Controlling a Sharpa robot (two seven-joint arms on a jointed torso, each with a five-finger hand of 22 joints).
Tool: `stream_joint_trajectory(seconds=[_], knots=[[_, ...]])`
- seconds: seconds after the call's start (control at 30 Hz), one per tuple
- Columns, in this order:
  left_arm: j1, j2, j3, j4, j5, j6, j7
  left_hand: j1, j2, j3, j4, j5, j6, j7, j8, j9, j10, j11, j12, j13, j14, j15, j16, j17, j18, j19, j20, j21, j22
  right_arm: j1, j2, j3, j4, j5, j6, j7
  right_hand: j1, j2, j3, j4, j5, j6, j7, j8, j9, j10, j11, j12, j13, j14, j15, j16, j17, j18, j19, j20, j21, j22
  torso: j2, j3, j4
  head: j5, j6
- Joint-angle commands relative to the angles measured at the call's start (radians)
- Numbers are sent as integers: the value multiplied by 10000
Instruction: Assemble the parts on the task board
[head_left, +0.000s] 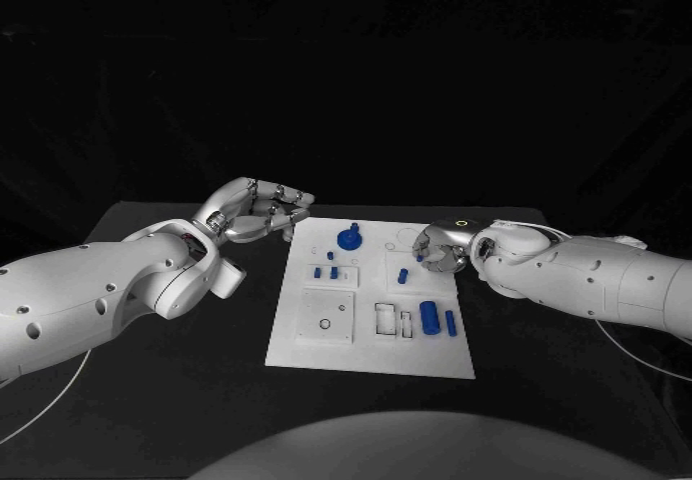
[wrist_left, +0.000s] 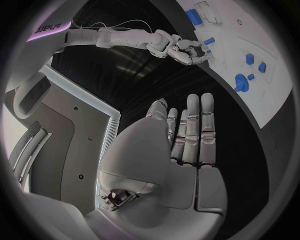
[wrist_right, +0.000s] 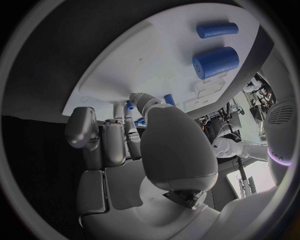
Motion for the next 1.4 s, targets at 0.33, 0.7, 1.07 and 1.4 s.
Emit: stream_joint_trajectory(seconds=[0.33,0.7,1.07,1.4], knots=[[-38,14,7,-43,-21,246,-145,129,89,-59,-17,45,29,207,-38,-26,-34,16,145,-28,-143,11,-127,-116,137,5,90,-123,4,-118,128,-38,-186,223,-152,246,95,360,150,-204,-48,282,254,251,218,131,-96,231,65,-105,-52,-124,-120,-2,-101,-23,-131,1308,0,-1,-10,16,-2],[-99,107,7,-134,-23,335,-196,141,172,-44,-14,51,61,265,-23,-31,-12,16,202,-38,-156,15,-163,-172,140,22,97,-157,15,-151,238,-37,-373,607,-199,406,89,599,100,-455,-629,644,167,678,670,770,-190,362,-83,-118,-90,-168,-223,-14,-61,-60,-128,1320,-8,-5,-4,15,-2],[-166,109,7,-201,-23,398,-237,180,232,-24,-21,53,99,314,-5,-33,12,17,254,-47,-174,20,-195,-222,141,36,103,-187,27,-199,255,-37,-481,746,-382,513,241,633,133,-720,-533,677,254,820,906,1183,-248,377,-212,-152,-103,-237,-334,-21,-35,-77,-116,1333,-17,-12,-8,55,-2],[-195,110,7,-285,-27,493,-299,234,260,-5,-27,62,143,349,19,-29,22,16,291,-56,-186,23,-219,-260,142,46,106,-210,38,-204,170,-36,-396,991,-900,686,272,623,131,-825,-405,770,254,934,1054,1352,-269,357,-289,-213,-110,-335,-462,-4,-80,-87,-215,1312,-25,-14,-18,92,-2]])
